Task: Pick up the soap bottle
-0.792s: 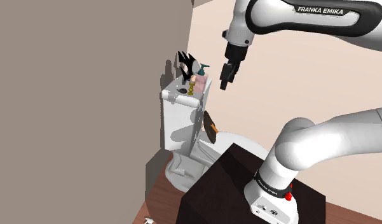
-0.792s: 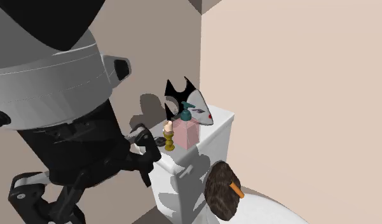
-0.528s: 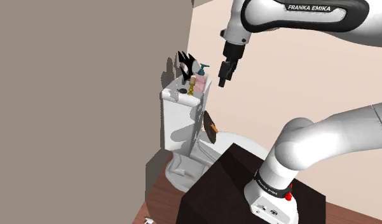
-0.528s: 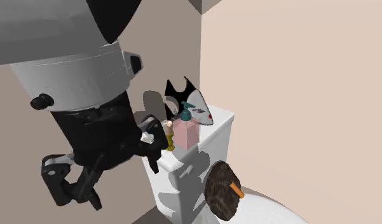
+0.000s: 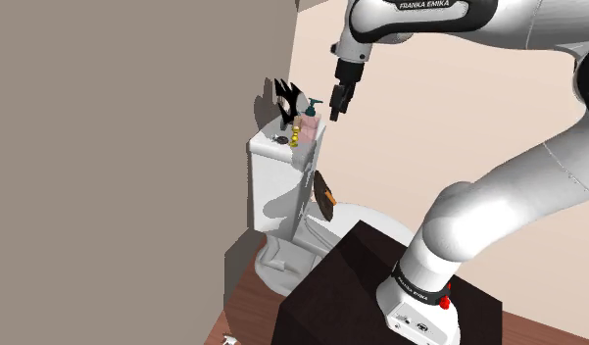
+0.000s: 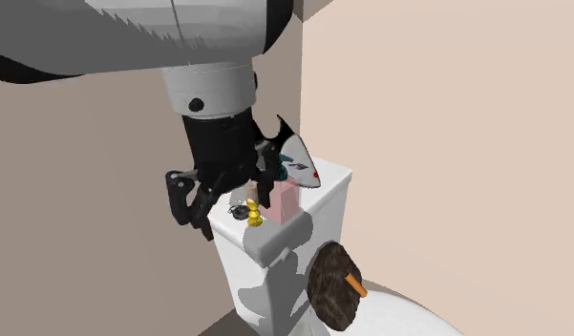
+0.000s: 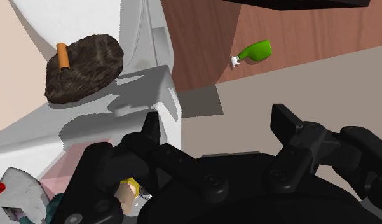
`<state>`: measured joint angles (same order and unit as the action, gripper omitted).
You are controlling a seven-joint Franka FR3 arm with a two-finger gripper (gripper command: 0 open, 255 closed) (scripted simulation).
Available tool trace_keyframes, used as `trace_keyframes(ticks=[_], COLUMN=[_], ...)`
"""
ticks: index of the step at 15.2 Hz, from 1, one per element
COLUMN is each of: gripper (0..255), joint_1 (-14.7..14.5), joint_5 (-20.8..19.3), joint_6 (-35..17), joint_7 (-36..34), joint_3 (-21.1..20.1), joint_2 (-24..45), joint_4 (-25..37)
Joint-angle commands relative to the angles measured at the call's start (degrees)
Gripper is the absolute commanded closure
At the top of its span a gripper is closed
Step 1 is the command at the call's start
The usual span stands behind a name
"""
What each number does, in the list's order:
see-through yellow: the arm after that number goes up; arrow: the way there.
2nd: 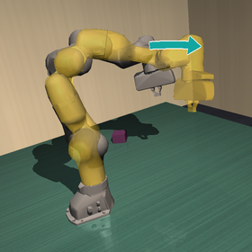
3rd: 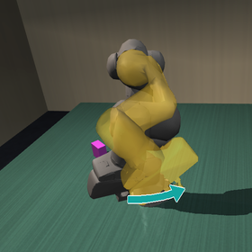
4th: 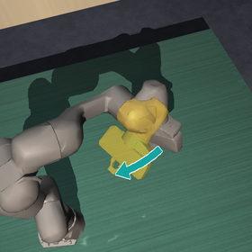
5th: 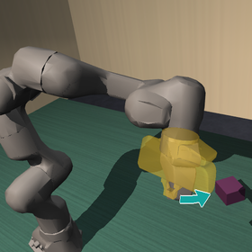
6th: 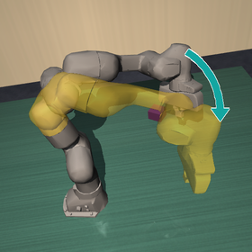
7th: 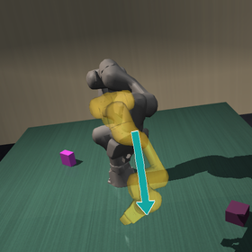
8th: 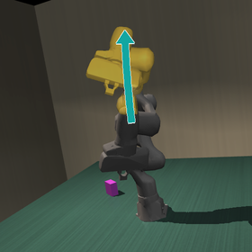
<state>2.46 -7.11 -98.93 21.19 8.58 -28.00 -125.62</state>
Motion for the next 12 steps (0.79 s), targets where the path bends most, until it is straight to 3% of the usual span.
trace_keyframes(ticks=[1, 12], gripper=[0, 0], joint_1=[0.1, 2.4], joint_5=[0.1, 6.4], joint_6=[-0.6, 1.2], joint_7=[2.8, 17.7], joint_3=[1.9, 9.6], joint_2=[4.6, 30.1], joint_4=[4.0, 29.8])
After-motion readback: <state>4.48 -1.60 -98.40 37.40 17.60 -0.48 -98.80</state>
